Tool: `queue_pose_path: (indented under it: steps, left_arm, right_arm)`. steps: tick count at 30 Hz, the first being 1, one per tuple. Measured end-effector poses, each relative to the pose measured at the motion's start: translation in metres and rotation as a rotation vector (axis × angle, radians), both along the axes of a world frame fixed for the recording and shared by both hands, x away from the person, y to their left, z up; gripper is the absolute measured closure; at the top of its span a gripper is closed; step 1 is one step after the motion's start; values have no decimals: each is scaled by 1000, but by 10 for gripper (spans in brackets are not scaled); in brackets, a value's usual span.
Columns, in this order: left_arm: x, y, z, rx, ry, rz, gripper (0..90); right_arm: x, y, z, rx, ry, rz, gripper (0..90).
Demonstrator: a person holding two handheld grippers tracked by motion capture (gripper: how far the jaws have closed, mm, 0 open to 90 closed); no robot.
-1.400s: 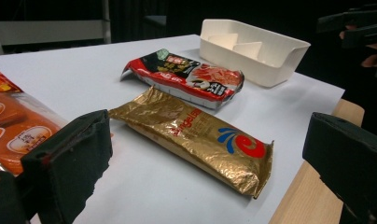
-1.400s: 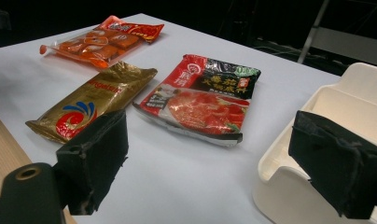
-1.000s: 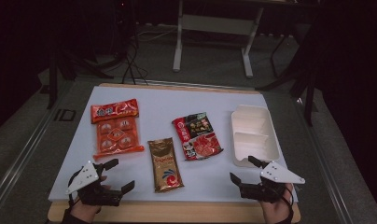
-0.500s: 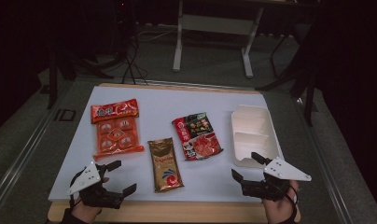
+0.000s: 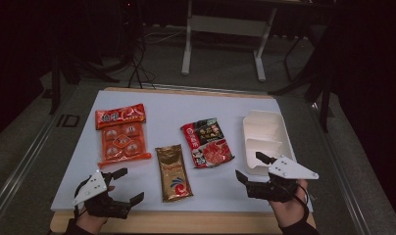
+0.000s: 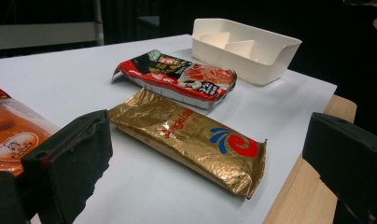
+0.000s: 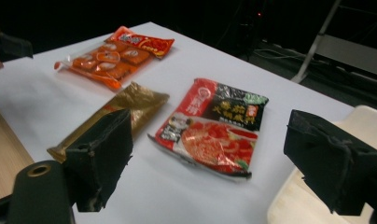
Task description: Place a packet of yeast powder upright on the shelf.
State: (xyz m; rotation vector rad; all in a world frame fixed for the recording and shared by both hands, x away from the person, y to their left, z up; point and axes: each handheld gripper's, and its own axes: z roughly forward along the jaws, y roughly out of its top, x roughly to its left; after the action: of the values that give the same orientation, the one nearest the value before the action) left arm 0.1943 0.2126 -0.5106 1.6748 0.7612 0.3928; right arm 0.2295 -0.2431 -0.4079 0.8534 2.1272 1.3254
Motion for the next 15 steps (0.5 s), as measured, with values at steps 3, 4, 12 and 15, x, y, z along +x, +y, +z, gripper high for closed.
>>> queue_pose_path:
  steps: [3, 4, 12, 15]
  left_arm:
    - [0, 0, 0, -1, 2, 0, 17]
    - [0, 0, 0, -1, 4, 1, 17]
    - [0, -1, 0, -3, 11, -5, 17]
    - [0, -1, -1, -4, 15, -6, 17]
  right_arm:
    - [4, 6, 3, 5, 6, 5, 148]
    - [6, 8, 5, 8, 14, 9, 146]
    - [18, 28, 16, 31, 17, 53, 118]
    - [23, 37, 17, 36, 16, 69, 110]
